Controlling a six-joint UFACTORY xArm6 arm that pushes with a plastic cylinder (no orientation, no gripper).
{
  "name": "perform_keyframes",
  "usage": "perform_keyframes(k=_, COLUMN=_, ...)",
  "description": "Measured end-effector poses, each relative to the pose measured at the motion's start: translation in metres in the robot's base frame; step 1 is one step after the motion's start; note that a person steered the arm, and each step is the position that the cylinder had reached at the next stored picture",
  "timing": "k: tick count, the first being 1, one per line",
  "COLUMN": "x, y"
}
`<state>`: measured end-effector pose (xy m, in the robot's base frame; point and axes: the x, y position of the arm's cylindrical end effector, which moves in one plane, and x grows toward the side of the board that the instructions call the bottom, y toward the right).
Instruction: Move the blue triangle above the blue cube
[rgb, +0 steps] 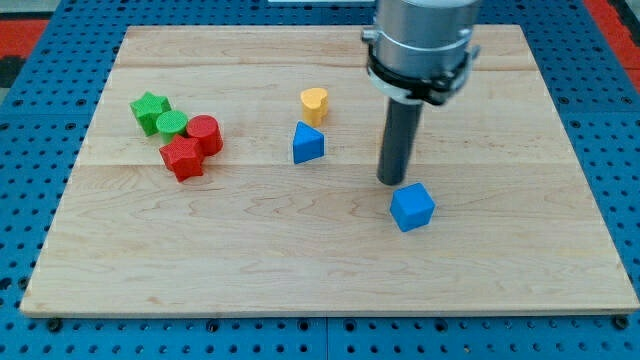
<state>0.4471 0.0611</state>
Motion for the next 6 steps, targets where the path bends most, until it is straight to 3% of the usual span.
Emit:
perform_keyframes(k=2, x=-0.083, y=-0.068)
perform_keyframes(k=3, x=-0.079, y=-0.118)
perform_keyframes(k=4, x=-0.028, y=-0.09)
perform_keyframes(k=5, x=0.033, y=-0.006)
perform_keyframes(k=6, x=0.033, y=0.02)
